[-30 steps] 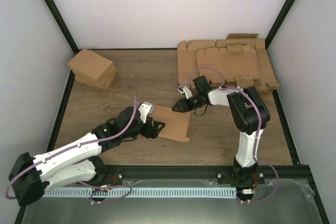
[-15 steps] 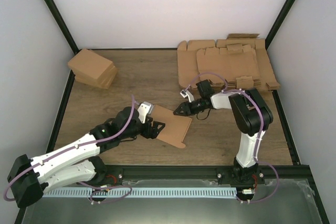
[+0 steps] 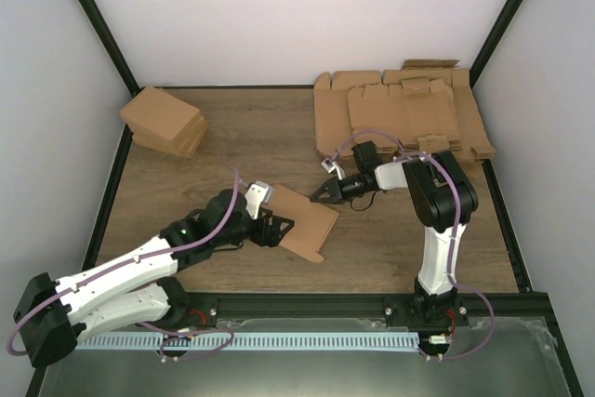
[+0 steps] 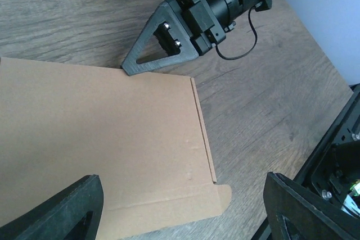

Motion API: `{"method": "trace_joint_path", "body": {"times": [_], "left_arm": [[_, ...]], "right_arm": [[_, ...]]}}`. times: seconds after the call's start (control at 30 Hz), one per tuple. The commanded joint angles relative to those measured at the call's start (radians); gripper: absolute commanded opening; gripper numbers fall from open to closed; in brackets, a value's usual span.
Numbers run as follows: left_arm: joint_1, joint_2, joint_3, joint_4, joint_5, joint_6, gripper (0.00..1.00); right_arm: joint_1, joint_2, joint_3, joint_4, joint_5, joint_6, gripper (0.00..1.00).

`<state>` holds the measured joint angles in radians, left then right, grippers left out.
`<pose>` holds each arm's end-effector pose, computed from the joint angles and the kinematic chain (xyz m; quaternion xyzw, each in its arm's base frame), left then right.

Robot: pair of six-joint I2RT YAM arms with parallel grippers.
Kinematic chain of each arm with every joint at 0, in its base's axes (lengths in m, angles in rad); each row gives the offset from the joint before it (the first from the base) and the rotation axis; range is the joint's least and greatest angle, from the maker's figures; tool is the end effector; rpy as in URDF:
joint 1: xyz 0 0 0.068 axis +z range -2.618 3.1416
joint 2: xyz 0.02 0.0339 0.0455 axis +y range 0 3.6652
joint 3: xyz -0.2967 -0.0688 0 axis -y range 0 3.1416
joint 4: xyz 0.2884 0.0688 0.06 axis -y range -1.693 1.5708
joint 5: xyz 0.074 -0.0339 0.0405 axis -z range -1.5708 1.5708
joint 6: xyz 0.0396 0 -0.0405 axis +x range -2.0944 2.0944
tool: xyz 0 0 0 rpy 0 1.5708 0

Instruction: Fold the paper box

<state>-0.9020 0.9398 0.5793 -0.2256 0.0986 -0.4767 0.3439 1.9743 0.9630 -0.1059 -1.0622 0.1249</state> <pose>0.1398 -0.1832 0.2448 0.2085 0.8554 -0.3338 0.3367 0.3473 0.1611 0.0899 -0.2050 0.8227 0.5250 0.0740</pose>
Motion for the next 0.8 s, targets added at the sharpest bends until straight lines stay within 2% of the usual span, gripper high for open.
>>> {"method": "trace_joint_path", "body": {"times": [0.0,0.3,0.4,0.47,0.53,0.67,0.77], "left_arm": [[-0.002,-0.014,-0.018,0.047,0.038,-0.033,0.81],[0.002,-0.066,0.029,0.024,0.034,-0.116,0.8],[0.012,-0.057,0.005,0.052,0.049,-0.152,0.68],[0.031,-0.025,-0.048,0.097,0.06,-0.173,0.55],[0.063,0.024,-0.106,0.187,0.099,-0.175,0.47],[0.114,0.14,-0.131,0.311,0.124,-0.155,0.41],[0.158,0.254,-0.094,0.325,0.123,-0.102,0.4]], "right_arm": [[-0.048,0.052,0.018,-0.003,0.031,0.015,0.14],[-0.095,0.097,0.023,0.021,0.014,0.043,0.13],[-0.095,0.091,0.025,0.023,0.017,0.04,0.14],[-0.095,0.083,0.027,0.022,0.023,0.039,0.15],[-0.093,0.063,0.029,0.028,0.028,0.038,0.19],[-0.092,0.009,0.026,0.047,0.03,0.034,0.22],[-0.088,-0.015,0.029,0.051,0.014,0.029,0.24]]}}
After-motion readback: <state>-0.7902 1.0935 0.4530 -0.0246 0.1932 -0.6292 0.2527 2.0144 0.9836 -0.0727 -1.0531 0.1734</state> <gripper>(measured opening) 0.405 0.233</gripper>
